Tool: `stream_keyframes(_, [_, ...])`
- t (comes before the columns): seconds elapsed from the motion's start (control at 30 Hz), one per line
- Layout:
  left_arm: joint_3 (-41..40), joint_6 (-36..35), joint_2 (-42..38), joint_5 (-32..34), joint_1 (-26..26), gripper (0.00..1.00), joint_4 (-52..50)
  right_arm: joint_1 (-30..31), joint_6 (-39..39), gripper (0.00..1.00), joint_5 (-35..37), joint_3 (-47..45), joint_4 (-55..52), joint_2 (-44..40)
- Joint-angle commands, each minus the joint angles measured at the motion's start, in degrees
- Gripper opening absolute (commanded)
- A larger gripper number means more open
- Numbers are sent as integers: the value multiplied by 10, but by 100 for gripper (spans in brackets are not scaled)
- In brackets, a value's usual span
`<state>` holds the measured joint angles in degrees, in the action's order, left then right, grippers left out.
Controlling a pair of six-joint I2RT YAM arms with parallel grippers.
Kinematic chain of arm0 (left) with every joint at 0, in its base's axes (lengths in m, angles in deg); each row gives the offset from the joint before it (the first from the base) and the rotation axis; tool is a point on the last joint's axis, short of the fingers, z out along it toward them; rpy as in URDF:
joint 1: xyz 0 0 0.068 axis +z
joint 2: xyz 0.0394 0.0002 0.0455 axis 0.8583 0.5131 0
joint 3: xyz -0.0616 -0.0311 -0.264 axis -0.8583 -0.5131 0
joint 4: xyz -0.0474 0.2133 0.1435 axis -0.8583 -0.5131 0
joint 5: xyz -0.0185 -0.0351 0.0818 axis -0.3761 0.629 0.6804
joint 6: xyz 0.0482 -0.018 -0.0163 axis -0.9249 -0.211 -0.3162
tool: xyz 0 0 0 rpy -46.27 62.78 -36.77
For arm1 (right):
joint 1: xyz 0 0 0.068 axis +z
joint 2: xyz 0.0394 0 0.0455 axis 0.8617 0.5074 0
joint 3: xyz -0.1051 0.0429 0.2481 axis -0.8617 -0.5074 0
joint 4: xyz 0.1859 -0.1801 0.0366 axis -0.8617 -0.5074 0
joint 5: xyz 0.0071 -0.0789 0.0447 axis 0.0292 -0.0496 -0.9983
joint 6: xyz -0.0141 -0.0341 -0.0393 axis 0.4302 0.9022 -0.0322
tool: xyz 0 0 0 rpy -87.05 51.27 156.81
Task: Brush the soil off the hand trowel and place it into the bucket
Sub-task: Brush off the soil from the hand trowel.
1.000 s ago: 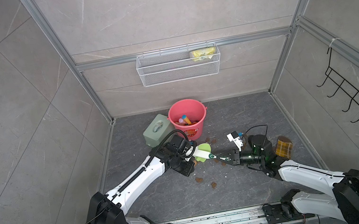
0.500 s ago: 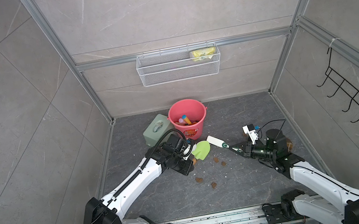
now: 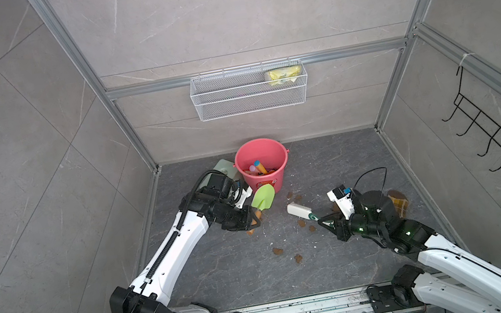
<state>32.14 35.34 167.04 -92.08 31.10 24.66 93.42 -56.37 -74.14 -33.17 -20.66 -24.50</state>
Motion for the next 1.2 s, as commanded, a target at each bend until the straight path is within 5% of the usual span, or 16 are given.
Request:
stream_keyframes(0.0, [42, 15, 22, -47, -2, 0, -103, 50, 87, 0, 107, -1, 14, 3])
stream_keyframes(0.17, [71, 10, 52, -64, -5, 0, -168, 169, 180, 0, 196, -21, 74, 13])
stream_keyframes(0.33, [83, 10, 71, -92, -27, 0, -182, 303, 305, 0, 359, -17, 110, 67])
stream_keyframes(0.53, [88, 5, 95, -87, -44, 0, -200, 403, 421, 0, 498, -21, 186, 139])
stream_keyframes(0.9, [94, -6, 118, -80, -57, 0, -217, 425, 456, 0, 631, -25, 248, 179])
stream_keyframes(1.17, [117, -10, 122, -70, -57, 0, -229, 392, 374, 0, 689, -18, 184, 192])
